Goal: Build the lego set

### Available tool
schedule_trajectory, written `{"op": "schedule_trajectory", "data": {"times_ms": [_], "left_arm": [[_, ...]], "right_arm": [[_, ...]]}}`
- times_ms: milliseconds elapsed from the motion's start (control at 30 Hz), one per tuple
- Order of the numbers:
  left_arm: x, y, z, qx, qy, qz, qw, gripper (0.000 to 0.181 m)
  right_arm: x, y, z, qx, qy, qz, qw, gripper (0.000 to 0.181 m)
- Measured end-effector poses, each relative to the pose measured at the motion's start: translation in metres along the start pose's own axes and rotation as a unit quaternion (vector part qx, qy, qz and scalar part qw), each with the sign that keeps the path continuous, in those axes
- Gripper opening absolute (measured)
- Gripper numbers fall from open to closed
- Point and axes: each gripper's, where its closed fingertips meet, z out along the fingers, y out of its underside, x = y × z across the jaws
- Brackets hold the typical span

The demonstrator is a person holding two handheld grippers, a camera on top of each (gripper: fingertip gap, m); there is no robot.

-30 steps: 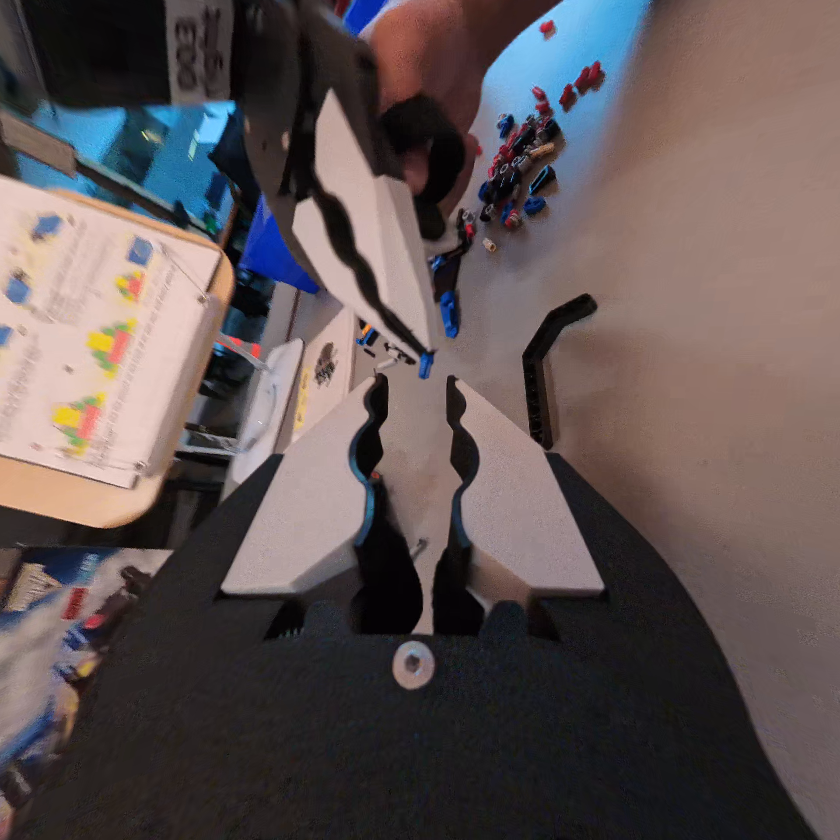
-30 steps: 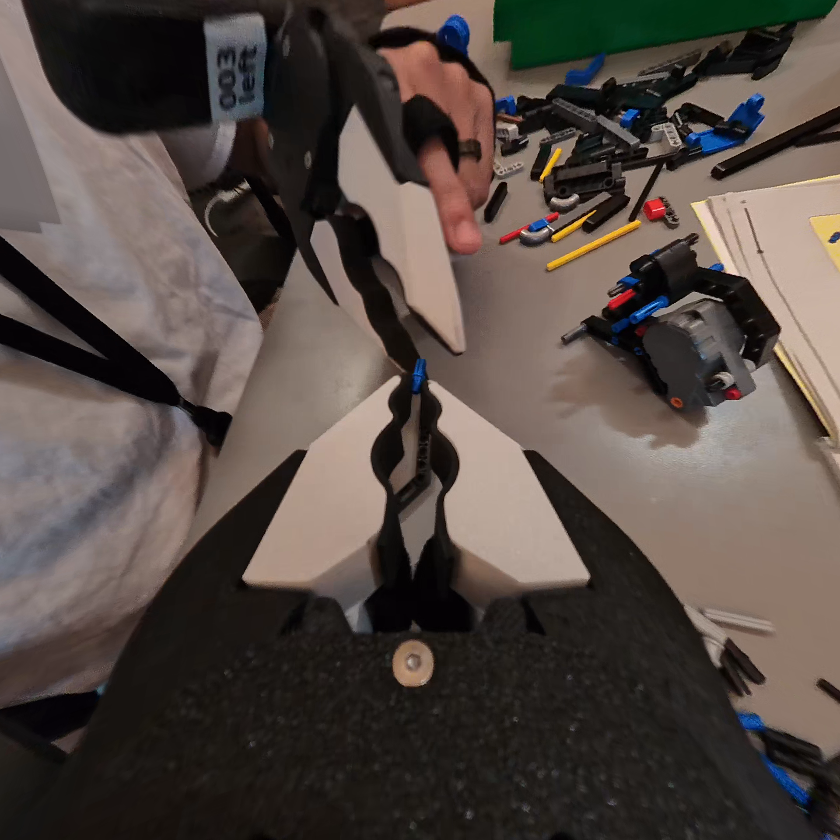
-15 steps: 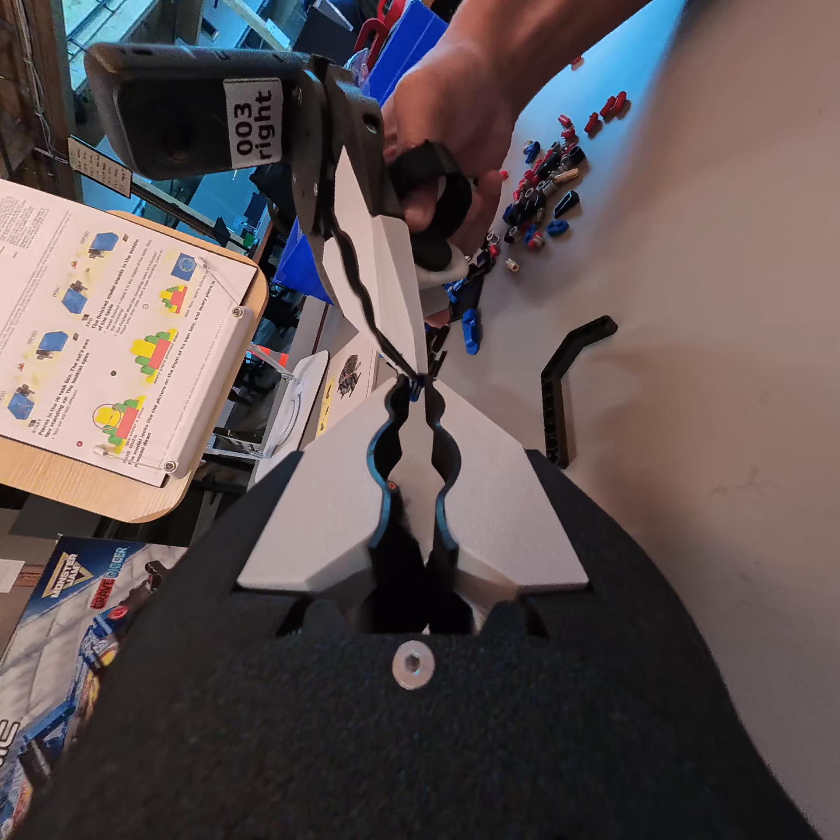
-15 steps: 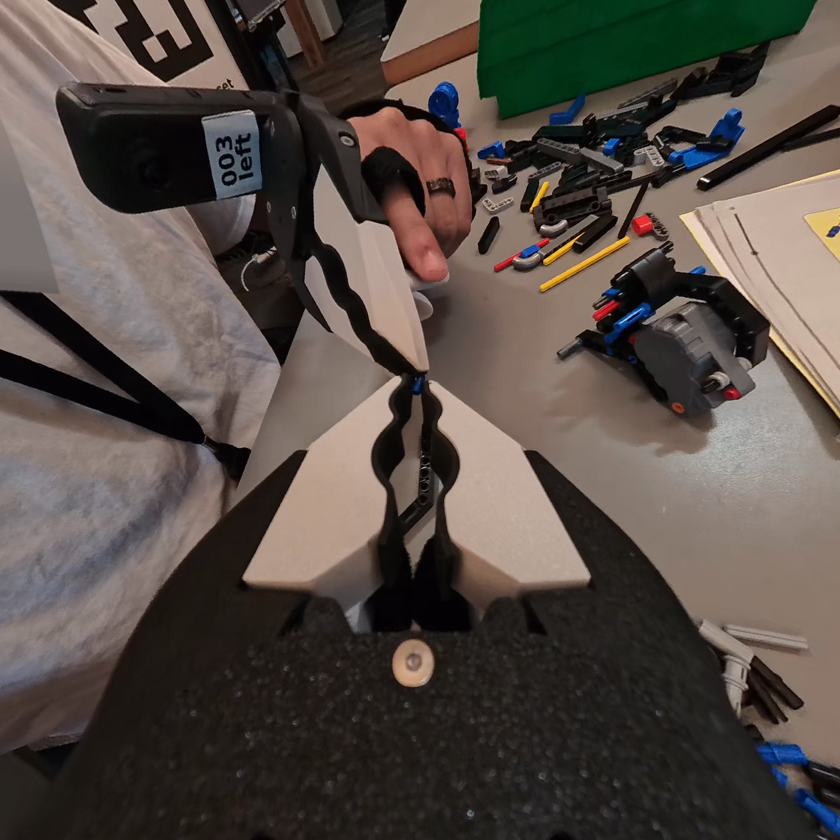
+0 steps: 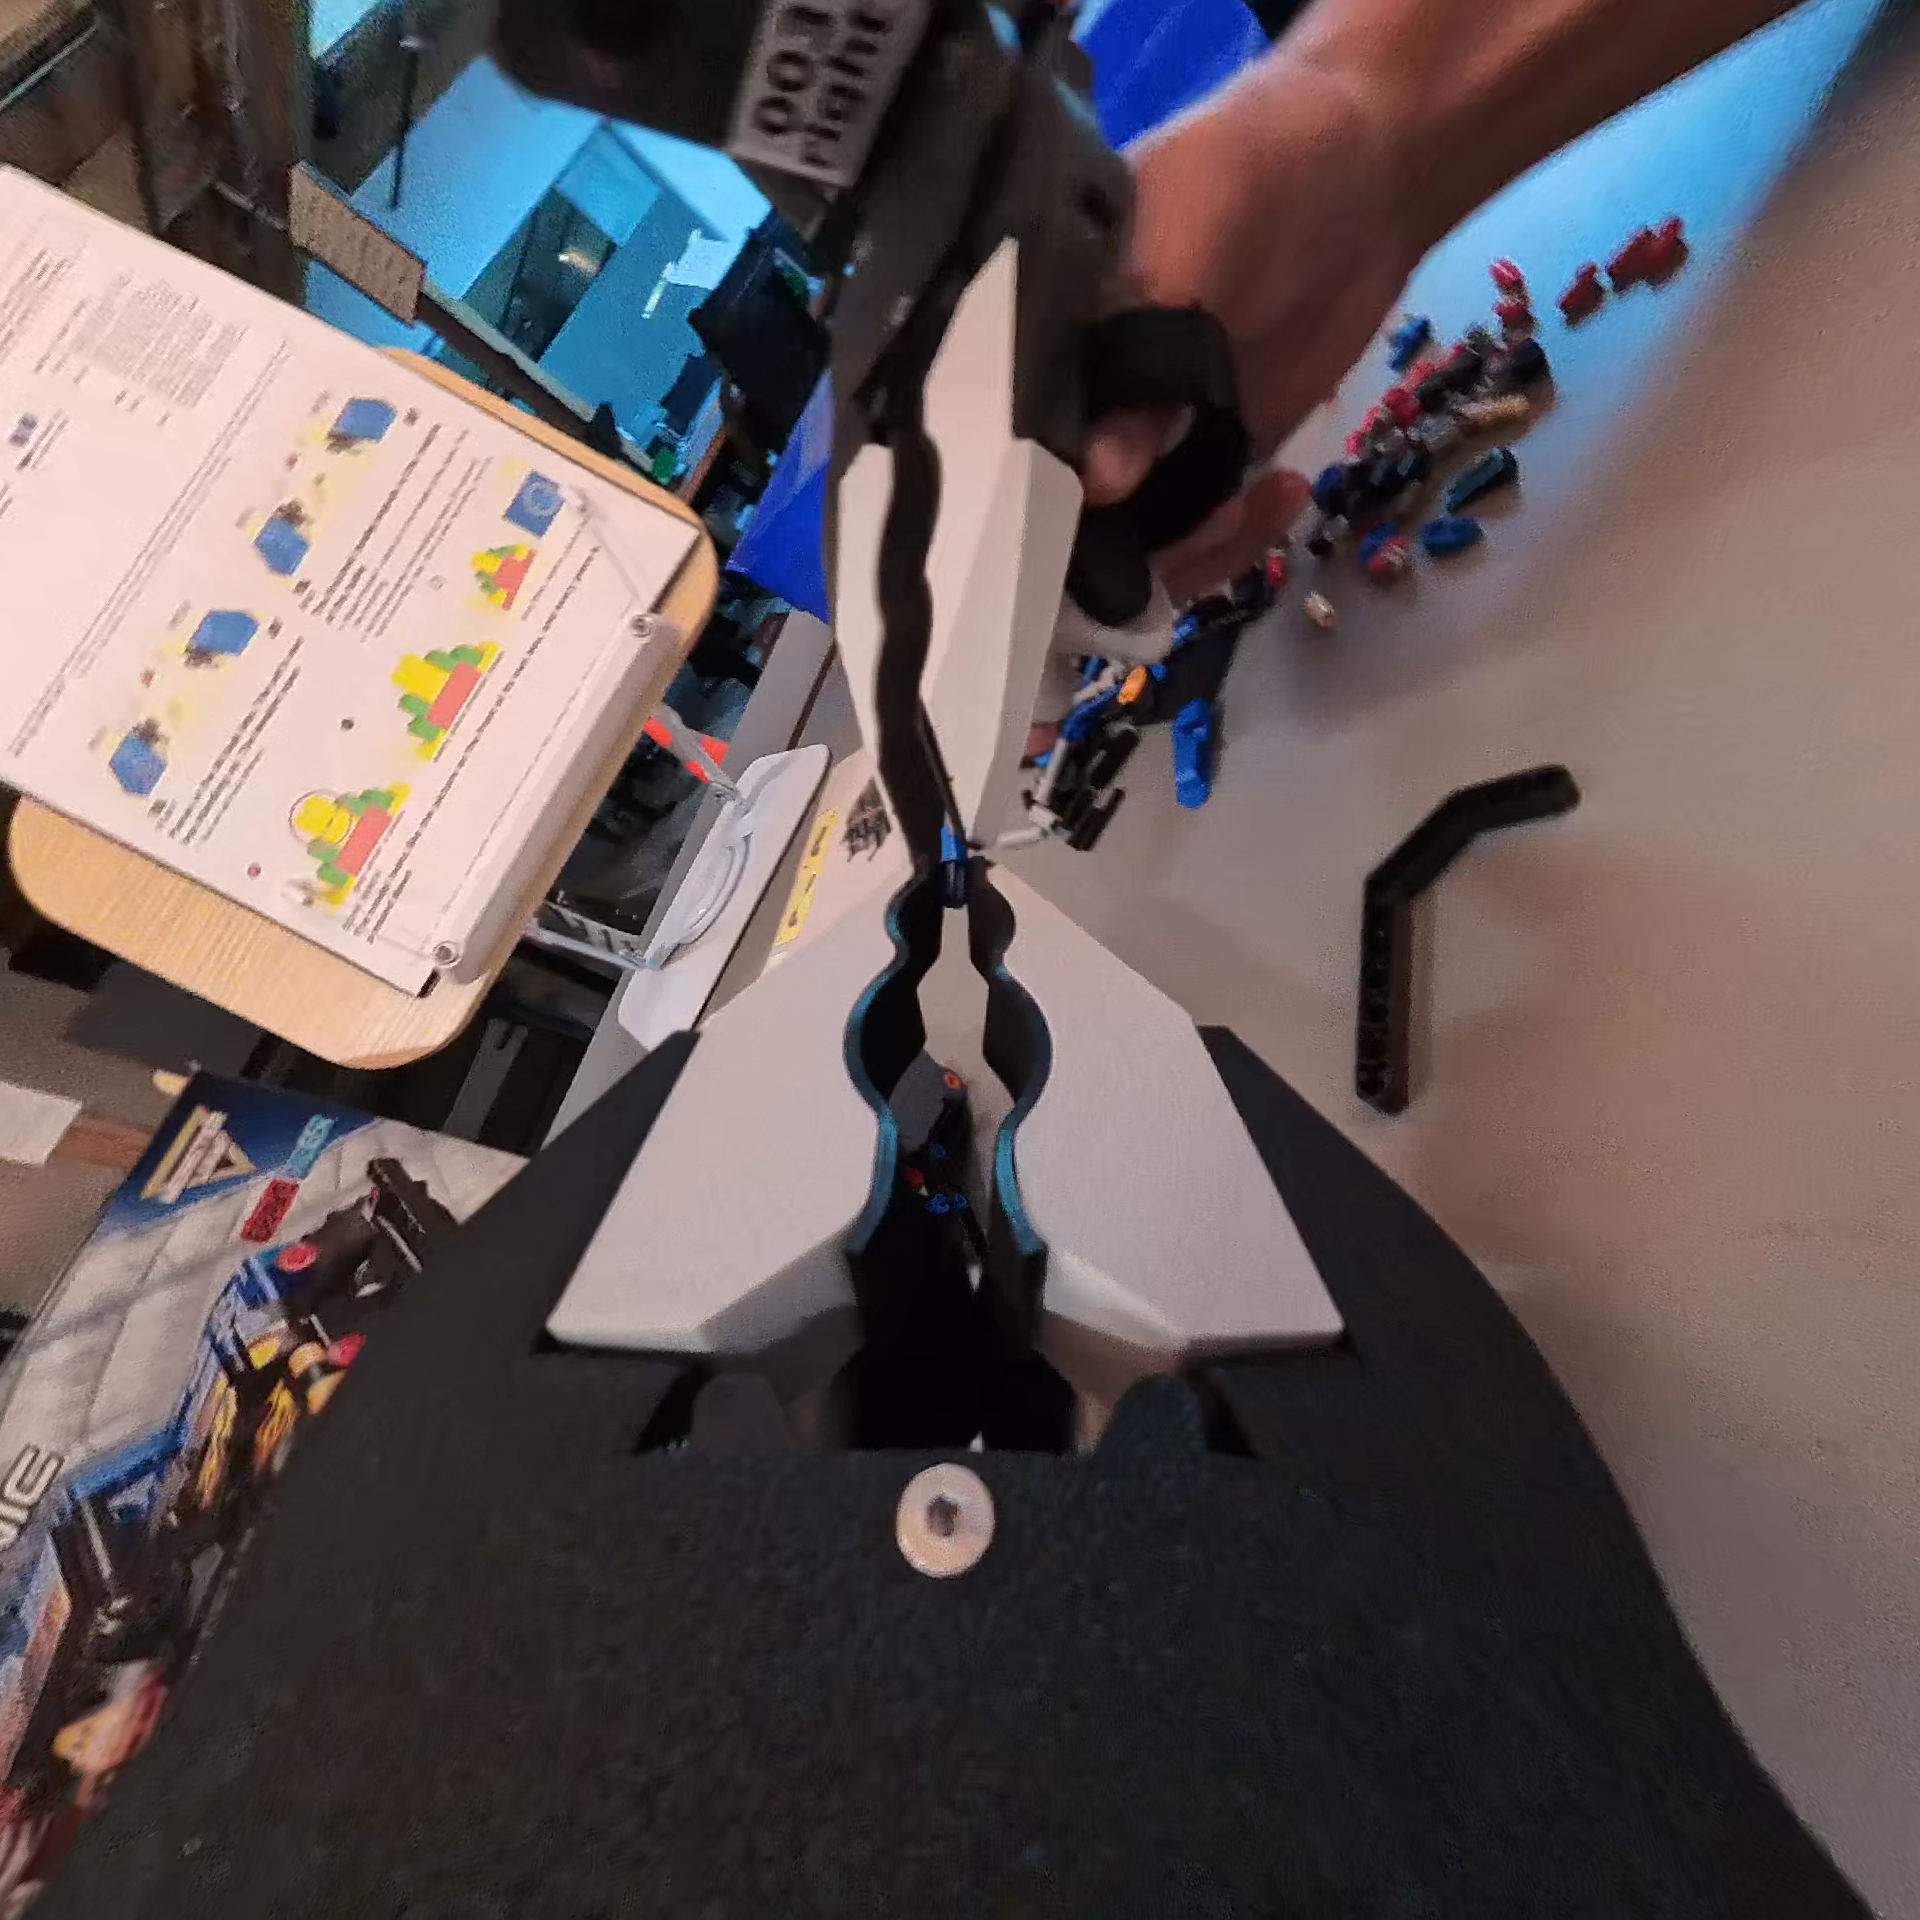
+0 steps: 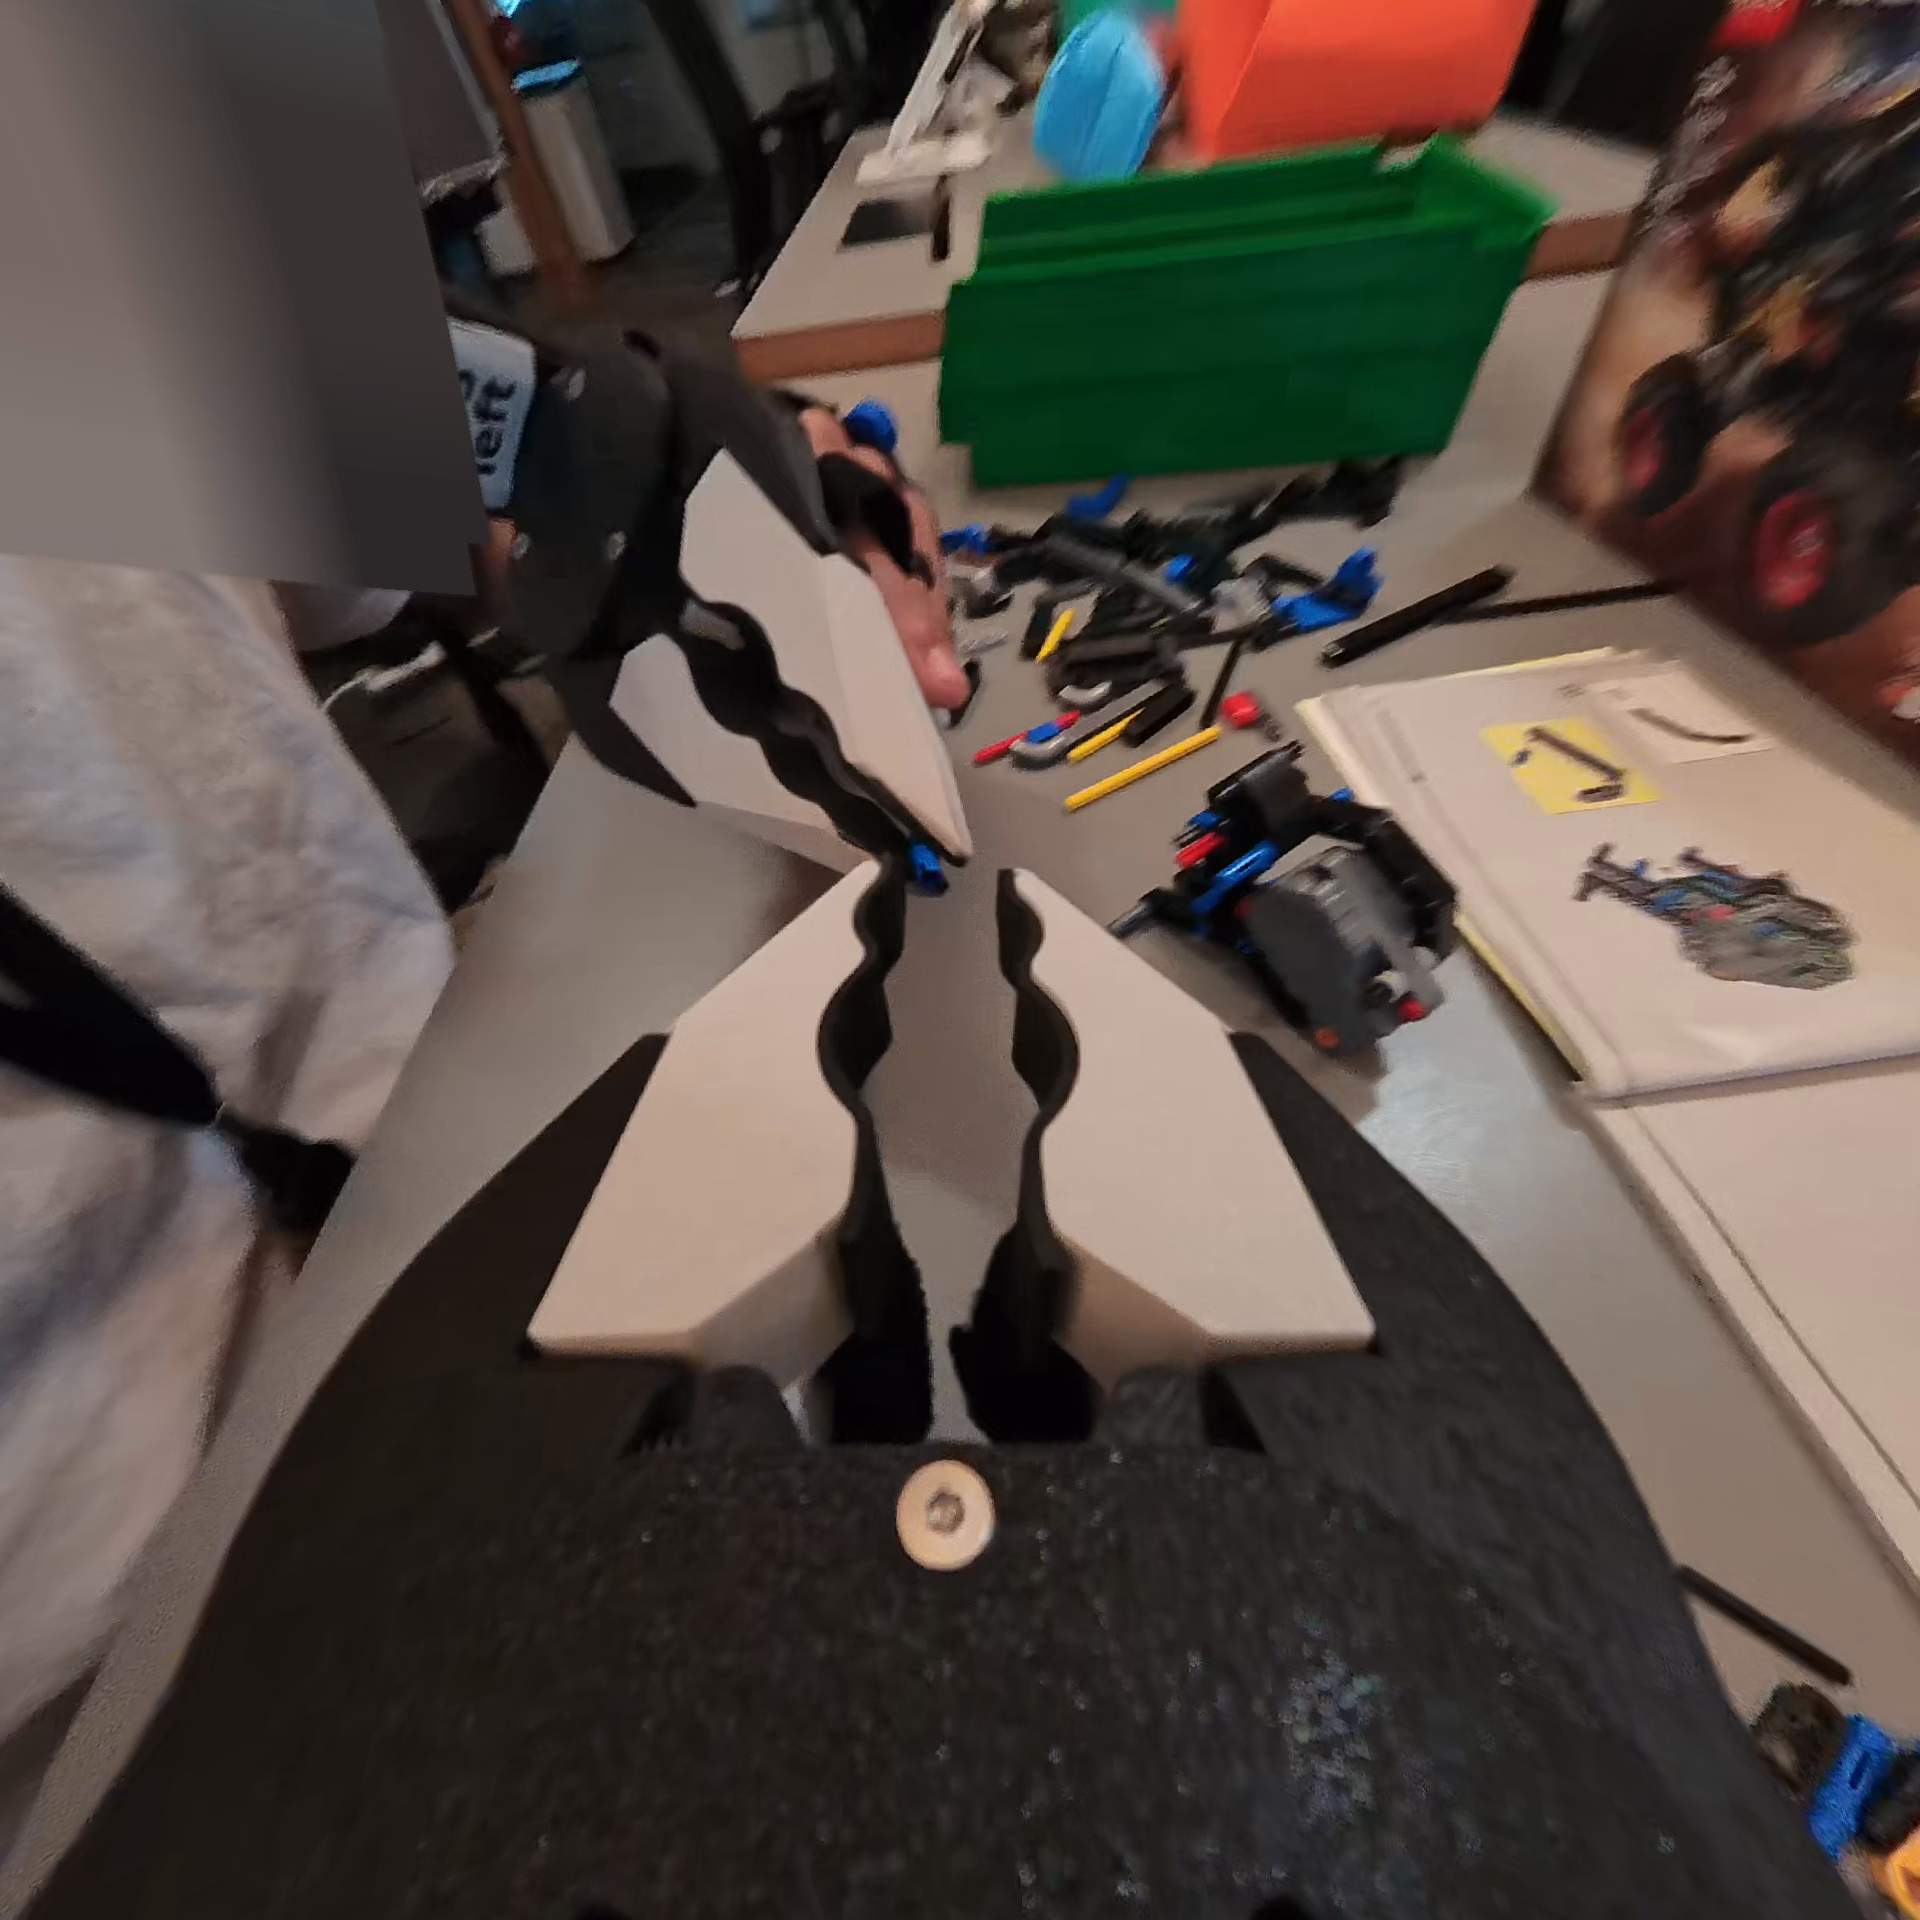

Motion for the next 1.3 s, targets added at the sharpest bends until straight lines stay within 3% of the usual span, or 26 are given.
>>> {"op": "schedule_trajectory", "data": {"times_ms": [67, 267, 1067, 1300], "left_arm": [[-0.01, -0.002, -0.002, 0.005, -0.031, -0.003, 1.0, 0.002], [-0.018, -0.004, -0.003, 0.002, -0.072, 0.022, 0.997, 0.003], [-0.021, 0.0, -0.002, -0.02, -0.101, 0.028, 0.994, 0.003], [-0.027, -0.002, -0.003, -0.018, -0.127, 0.031, 0.991, 0.004]], "right_arm": [[0.003, -0.007, 0.0, 0.027, 0.009, 0.033, 0.999, 0.017], [-0.004, -0.02, 0.0, 0.064, -0.064, 0.15, 0.985, 0.013], [0.003, -0.016, 0.004, 0.069, -0.056, 0.191, 0.978, 0.006], [0.006, -0.021, 0.0, 0.068, -0.036, 0.163, 0.984, 0.003]]}}
